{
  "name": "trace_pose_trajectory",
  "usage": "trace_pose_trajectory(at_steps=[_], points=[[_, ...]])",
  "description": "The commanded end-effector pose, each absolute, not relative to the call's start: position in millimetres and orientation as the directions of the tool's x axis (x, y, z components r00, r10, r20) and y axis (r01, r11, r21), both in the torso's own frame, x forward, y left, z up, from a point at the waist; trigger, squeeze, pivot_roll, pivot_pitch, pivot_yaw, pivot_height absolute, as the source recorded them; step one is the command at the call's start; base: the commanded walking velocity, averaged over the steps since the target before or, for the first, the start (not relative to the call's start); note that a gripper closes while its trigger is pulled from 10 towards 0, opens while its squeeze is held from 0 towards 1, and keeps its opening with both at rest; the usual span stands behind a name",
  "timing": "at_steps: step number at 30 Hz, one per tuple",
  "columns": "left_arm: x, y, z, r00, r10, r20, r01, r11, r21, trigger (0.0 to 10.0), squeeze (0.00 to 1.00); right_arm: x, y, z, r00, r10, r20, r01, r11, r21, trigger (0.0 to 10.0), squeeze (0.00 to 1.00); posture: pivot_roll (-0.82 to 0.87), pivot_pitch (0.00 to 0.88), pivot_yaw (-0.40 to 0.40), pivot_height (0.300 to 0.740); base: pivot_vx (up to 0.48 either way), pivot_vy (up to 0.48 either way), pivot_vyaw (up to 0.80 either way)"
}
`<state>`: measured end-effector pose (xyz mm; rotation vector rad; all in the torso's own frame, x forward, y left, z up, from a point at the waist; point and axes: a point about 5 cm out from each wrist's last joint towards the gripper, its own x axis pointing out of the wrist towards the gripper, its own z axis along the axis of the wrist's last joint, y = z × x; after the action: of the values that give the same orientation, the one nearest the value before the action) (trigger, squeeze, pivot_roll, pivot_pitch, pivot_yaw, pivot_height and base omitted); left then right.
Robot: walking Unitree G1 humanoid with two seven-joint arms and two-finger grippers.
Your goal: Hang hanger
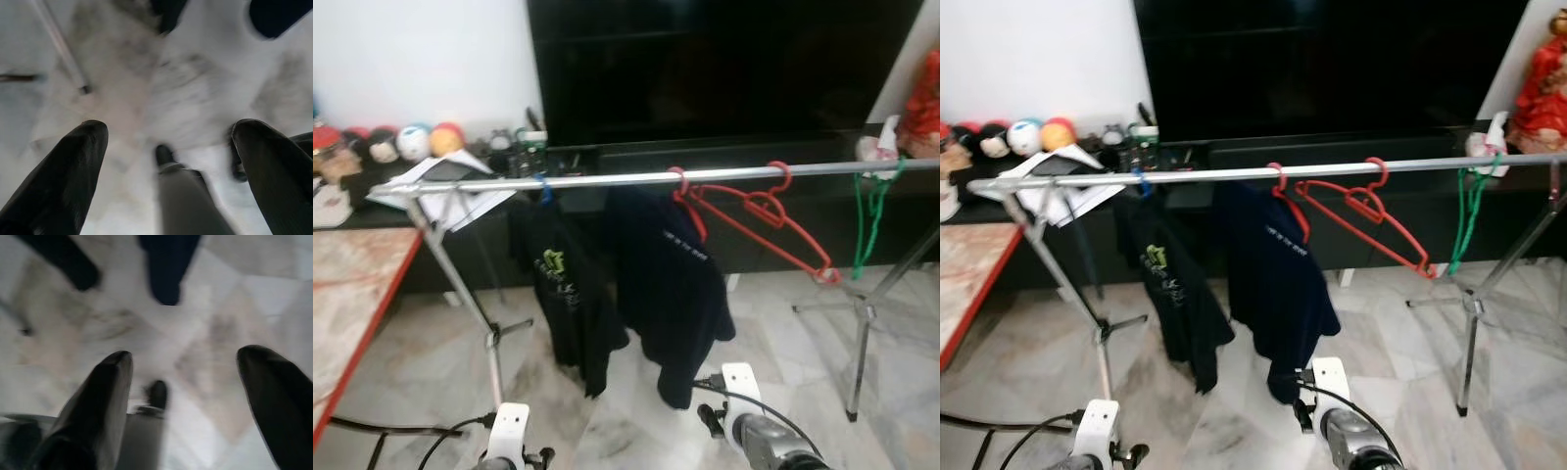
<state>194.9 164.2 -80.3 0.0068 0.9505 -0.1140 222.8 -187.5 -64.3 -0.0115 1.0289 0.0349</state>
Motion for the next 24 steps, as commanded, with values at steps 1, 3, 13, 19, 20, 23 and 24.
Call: trace_pose_trajectory(at_steps=[1,3,13,19,20,23,24], points=[[195.4,176.6,-79.0,0.578,-0.061,-0.814,0.098,0.995,-0.006,10.0,0.00,230.6,-178.1,-60.6,0.536,0.048,-0.843,-0.054,0.998,0.022,10.0,0.00,-0.07,0.000,0.000,0.740,0.379,0.000,0.00],[195.4,177.7,-79.1,0.575,-0.047,-0.817,0.106,0.994,0.018,10.0,0.00,230.5,-177.9,-60.6,0.536,0.048,-0.843,-0.054,0.998,0.022,10.0,0.00,-0.07,0.000,0.000,0.740,0.189,0.000,0.00],[196.2,178.4,-78.4,0.593,-0.032,-0.805,0.079,0.997,0.019,10.0,0.00,230.7,-177.8,-60.5,0.535,0.051,-0.843,-0.056,0.998,0.025,10.0,0.00,-0.07,0.000,0.000,0.740,0.000,0.000,0.00],[197.2,177.4,-77.9,0.588,-0.050,-0.807,0.118,0.993,0.024,10.0,0.00,231.0,-178.1,-60.3,0.535,0.052,-0.843,-0.058,0.998,0.025,10.0,0.00,-0.07,0.000,-0.001,0.740,0.000,0.000,0.00],[197.2,177.3,-77.9,0.589,-0.050,-0.807,0.116,0.993,0.023,10.0,0.00,231.1,-178.1,-60.2,0.535,0.052,-0.843,-0.058,0.998,0.025,10.0,0.00,-0.07,0.000,-0.002,0.740,0.000,-0.469,0.00],[197.3,177.0,-77.9,0.590,-0.049,-0.806,0.114,0.993,0.022,10.0,0.00,231.2,-178.4,-60.1,0.535,0.052,-0.843,-0.058,0.998,0.024,10.0,0.00,-0.07,0.000,-0.002,0.740,0.000,-0.469,0.00],[197.3,177.0,-77.9,0.590,-0.049,-0.806,0.114,0.993,0.022,10.0,0.00,231.2,-178.4,-60.1,0.535,0.052,-0.843,-0.058,0.998,0.024,10.0,0.00,-0.07,0.000,-0.002,0.740,0.000,-0.469,0.00]])
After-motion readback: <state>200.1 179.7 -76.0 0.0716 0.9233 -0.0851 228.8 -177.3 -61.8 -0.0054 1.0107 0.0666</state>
